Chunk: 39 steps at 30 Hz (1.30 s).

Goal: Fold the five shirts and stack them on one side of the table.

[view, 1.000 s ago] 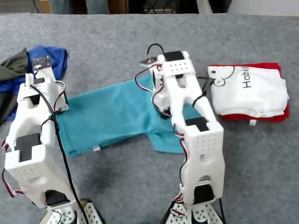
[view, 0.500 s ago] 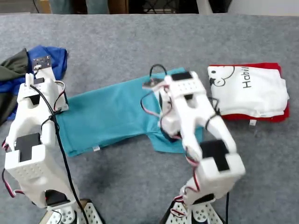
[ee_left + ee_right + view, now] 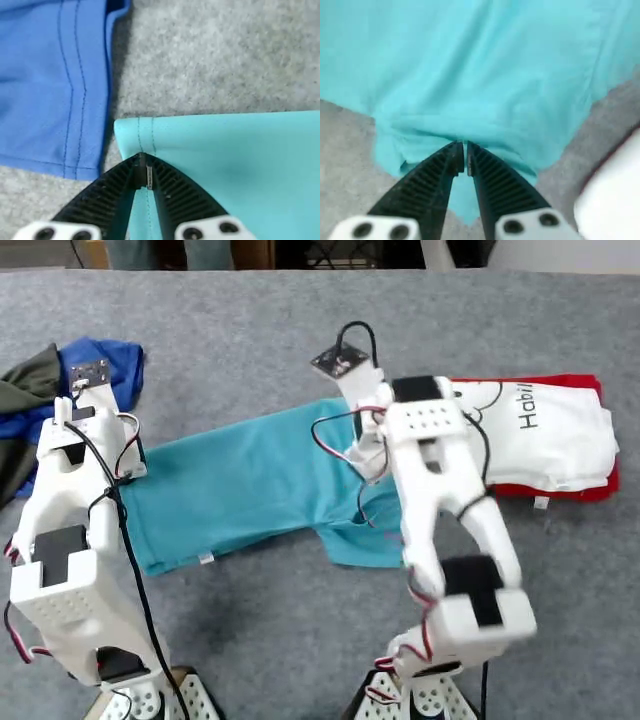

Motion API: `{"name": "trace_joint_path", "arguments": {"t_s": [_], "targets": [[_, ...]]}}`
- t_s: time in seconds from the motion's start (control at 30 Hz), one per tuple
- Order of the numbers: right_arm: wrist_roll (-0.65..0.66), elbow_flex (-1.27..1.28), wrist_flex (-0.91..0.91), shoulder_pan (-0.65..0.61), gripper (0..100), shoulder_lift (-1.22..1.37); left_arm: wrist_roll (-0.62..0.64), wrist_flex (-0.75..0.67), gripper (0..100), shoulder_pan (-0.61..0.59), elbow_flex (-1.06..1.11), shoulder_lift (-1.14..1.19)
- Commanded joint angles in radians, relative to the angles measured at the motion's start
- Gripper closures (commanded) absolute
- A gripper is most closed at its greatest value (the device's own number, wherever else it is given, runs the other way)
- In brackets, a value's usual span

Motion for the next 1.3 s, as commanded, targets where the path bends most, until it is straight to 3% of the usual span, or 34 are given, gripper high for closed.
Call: {"name": "trace_joint_path", "arguments": {"t_s": [0.0,0.27,0.53,0.63,0.8,1.03,1.27], "targets": [[-0.014,-0.081,-0.014,0.018,97.7,0.107,0.005,0.0,97,-0.002,-0.022,-0.002],[-0.006,-0.01,0.095,0.034,97.7,0.061,0.005,0.0,97,-0.002,-0.022,-0.002],[-0.003,0.438,-0.014,0.034,97.7,-0.263,0.005,0.0,97,-0.002,-0.022,-0.002],[0.054,0.565,-0.048,0.034,97.7,-0.378,0.005,0.0,97,-0.002,-0.022,-0.002],[0.078,0.479,-0.006,0.1,97.7,-0.506,0.005,0.0,97,-0.002,-0.022,-0.002],[0.018,0.309,-0.011,0.13,97.7,-0.346,0.005,0.0,97,-0.002,-0.022,-0.002],[0.003,0.449,-0.061,0.137,97.7,-0.168,0.005,0.002,97,-0.002,-0.021,-0.002]]}}
